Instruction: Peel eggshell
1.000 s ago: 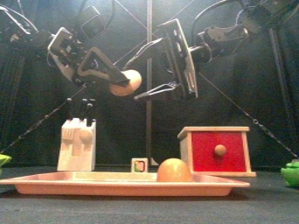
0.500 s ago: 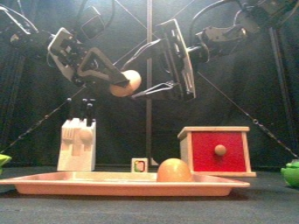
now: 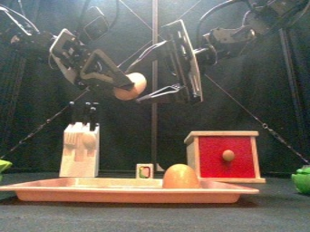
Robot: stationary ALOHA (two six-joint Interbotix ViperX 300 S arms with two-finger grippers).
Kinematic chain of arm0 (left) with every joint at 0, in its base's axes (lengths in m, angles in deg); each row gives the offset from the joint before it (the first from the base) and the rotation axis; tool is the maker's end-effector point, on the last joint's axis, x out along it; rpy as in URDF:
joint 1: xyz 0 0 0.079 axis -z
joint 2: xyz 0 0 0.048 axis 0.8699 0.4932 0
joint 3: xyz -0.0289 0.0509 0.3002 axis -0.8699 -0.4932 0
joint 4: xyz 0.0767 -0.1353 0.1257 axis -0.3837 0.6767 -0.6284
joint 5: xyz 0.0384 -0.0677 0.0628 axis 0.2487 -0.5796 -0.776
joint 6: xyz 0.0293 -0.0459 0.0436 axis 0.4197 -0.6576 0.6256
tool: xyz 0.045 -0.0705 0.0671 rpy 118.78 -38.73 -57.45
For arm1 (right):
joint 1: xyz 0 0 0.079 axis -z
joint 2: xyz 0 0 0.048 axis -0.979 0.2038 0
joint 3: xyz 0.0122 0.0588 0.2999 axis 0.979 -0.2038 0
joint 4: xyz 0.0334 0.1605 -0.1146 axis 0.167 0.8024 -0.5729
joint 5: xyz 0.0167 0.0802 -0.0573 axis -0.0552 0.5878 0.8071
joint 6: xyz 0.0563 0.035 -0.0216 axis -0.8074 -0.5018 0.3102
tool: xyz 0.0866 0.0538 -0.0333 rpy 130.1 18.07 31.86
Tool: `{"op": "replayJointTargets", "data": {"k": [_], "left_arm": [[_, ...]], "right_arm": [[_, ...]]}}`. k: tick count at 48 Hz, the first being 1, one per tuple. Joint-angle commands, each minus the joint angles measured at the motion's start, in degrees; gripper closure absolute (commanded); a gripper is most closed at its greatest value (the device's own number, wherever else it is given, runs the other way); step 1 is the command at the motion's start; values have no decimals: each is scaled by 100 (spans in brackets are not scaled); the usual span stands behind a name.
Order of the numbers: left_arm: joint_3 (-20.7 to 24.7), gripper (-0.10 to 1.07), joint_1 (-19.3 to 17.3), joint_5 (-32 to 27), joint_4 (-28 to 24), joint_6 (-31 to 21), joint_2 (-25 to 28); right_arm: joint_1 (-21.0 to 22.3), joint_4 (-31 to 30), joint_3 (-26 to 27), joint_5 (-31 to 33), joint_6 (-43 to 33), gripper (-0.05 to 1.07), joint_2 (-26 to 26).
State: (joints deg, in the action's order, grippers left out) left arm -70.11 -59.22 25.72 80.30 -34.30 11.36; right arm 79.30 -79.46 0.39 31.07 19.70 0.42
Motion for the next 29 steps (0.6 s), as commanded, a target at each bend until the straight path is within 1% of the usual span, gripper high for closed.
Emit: {"op": "replayJointTargets", "data": {"k": [1,19,25,29], "left_arm": [[105,45,-18,35,-9,0,-18],[105,45,-18,35,-9,0,-18],[114,45,-26,35,-9,0,-18],[105,45,-18,44,-9,0,-18]], "right_arm": [[18,-9,123,-44,9,13,-97],[18,-9,123,-35,18,14,-97],[18,-9,114,-44,44,19,-97],[18,-9,105,-44,26,27,-97]]}}
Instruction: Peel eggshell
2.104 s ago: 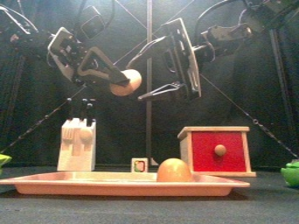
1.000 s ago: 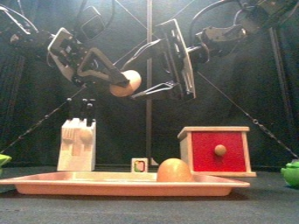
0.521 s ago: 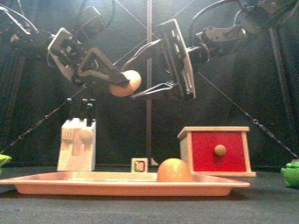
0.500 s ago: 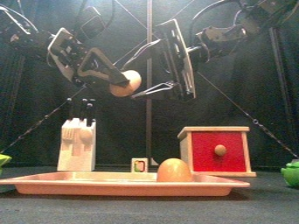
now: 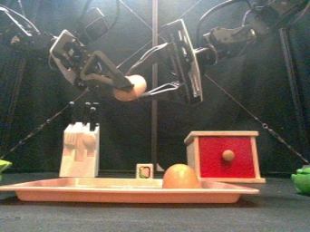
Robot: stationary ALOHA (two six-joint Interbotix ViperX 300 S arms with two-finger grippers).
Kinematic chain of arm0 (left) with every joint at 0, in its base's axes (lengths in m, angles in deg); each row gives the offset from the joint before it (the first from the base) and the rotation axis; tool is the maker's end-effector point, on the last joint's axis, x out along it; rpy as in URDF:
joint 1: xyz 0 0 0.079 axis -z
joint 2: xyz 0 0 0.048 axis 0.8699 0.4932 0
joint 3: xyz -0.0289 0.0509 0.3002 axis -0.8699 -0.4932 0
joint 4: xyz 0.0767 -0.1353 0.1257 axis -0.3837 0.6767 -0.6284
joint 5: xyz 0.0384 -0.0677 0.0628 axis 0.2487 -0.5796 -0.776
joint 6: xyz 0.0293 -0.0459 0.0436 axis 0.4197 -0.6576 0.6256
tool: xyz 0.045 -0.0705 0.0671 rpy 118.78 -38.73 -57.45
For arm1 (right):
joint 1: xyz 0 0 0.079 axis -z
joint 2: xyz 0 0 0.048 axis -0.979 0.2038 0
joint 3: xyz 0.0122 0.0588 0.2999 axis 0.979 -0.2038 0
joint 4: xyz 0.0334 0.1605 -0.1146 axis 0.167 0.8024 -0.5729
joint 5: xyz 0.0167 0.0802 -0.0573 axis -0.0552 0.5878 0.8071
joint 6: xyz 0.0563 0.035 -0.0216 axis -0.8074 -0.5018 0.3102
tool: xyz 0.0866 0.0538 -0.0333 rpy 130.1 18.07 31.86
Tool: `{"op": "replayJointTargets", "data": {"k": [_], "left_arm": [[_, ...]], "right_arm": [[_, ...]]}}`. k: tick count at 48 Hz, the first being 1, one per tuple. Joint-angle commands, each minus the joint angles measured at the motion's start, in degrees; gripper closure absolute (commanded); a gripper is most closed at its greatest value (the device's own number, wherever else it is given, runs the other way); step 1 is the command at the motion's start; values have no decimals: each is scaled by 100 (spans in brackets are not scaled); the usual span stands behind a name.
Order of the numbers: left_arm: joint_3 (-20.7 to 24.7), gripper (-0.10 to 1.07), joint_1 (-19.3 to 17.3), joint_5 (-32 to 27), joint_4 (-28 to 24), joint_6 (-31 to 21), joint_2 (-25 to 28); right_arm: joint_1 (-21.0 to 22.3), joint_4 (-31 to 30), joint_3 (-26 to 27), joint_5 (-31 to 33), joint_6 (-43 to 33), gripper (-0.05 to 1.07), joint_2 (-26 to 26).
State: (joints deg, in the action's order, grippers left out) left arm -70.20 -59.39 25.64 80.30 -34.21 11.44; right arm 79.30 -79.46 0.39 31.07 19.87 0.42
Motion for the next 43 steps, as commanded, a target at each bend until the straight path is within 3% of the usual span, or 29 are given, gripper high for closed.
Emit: {"op": "replayJointTargets", "data": {"k": [1,11,43], "left_arm": [[114,45,0,44,-9,-9,-26],[114,45,-9,44,-9,-9,-26],[26,45,-26,44,-9,-9,-79]], "right_arm": [[18,-9,105,-44,0,29,-97],[18,18,123,-44,-9,40,-97],[18,35,-53,-35,-9,41,-290]]}}
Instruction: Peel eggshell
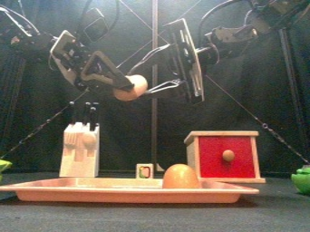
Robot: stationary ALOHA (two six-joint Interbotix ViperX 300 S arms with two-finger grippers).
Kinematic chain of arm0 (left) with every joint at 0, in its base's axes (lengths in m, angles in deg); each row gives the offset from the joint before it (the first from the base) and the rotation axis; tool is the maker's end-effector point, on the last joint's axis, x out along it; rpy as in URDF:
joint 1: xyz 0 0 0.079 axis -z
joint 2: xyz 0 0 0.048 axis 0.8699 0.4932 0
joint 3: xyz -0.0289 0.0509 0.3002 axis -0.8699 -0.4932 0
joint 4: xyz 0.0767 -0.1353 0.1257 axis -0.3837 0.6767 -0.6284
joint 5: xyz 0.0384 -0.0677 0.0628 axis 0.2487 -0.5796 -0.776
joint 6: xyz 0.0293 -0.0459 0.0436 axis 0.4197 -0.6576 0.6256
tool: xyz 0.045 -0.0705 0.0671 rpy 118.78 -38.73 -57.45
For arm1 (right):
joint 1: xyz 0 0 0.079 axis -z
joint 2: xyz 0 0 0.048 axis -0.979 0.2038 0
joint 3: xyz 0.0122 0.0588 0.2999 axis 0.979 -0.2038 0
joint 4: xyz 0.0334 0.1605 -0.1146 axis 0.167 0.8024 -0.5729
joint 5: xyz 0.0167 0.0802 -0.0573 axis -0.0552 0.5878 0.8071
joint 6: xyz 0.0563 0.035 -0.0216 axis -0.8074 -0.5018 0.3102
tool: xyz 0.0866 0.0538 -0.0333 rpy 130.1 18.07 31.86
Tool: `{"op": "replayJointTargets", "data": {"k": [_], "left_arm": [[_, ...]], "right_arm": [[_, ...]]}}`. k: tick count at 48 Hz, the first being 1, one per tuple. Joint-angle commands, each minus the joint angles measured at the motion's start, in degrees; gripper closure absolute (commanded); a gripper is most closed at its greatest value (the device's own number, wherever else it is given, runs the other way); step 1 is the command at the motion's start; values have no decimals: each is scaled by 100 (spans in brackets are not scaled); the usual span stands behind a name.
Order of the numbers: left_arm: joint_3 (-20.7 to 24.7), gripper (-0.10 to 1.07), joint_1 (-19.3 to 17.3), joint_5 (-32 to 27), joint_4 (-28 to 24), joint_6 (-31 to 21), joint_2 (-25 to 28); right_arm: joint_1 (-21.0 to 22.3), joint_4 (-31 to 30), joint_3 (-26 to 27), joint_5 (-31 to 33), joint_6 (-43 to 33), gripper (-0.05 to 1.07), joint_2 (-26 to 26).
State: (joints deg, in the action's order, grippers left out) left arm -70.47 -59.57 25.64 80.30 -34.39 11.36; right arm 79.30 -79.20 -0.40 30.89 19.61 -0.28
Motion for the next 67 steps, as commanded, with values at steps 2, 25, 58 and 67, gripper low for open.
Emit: {"op": "replayJointTargets", "data": {"k": [2,25,58,67], "left_arm": [[44,45,-9,35,-9,9,-70],[44,45,-9,18,-9,9,-88],[44,45,-9,18,-9,9,-79],[53,45,26,18,-9,0,-79]], "right_arm": [[18,9,18,-26,18,41,-229],[26,18,-158,-18,18,41,-422],[26,18,-352,-26,18,41,-642],[26,-9,-413,-26,18,41,-765]]}}
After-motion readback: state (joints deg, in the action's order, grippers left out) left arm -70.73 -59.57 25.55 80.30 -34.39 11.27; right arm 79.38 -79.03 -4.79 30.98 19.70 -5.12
